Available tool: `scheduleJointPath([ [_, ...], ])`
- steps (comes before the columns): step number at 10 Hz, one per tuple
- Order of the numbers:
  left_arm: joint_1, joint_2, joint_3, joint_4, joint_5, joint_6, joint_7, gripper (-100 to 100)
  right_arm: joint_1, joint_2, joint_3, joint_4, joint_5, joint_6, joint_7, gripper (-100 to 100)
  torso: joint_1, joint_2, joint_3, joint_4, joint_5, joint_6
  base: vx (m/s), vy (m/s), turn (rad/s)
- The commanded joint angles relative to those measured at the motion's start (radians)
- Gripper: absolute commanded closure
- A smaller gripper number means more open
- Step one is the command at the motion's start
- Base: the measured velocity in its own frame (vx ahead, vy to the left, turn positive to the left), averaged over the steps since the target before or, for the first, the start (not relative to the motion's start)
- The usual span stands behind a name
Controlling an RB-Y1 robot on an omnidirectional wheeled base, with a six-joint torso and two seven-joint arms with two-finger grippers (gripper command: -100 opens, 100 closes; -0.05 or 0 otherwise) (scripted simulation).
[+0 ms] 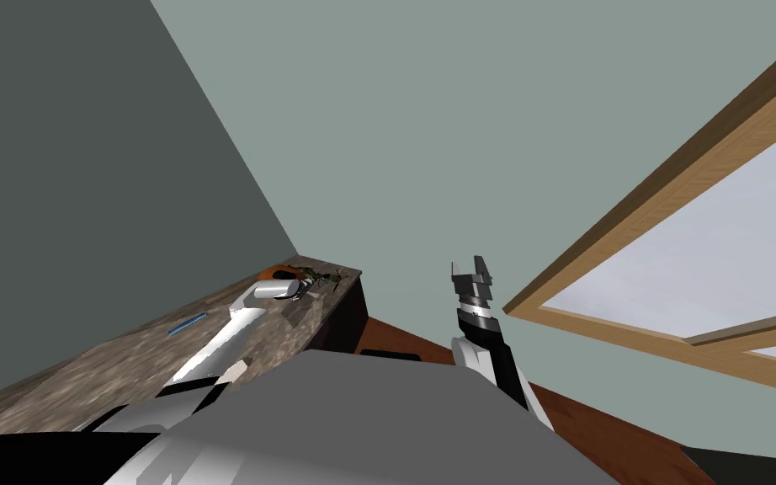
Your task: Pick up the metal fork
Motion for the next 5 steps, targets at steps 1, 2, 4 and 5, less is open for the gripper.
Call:
scheduleJointPath([
  [1,-0.027,0.021,-0.002,0.034,0.021,0.05,-0.012,-100,0.0,0.0,0.0,0.0,0.0,0.0,0.0,0,0.0,0.0,0.0,0.0,0.0,0.0,0.019,0.029,-0.053],
  [2,-0.027,0.021,-0.002,0.034,0.021,0.077,-0.012,-100,0.0,0.0,0.0,0.0,0.0,0.0,0.0,0,0.0,0.0,0.0,0.0,0.0,0.0,0.017,0.028,-0.028],
  [4,-0.047,0.039,-0.004,0.062,0.041,0.123,-0.022,-100,0.0,0.0,0.0,0.0,0.0,0.0,0.0,0,-0.001,0.0,0.0,0.0,0.0,0.0,0.01,0.012,-0.02],
  [5,-0.047,0.039,-0.004,0.062,0.041,0.136,-0.022,-100,0.0,0.0,0.0,0.0,0.0,0.0,0.0,0,-0.001,0.0,0.0,0.0,0.0,0.0,0.013,0.018,-0.036],
])
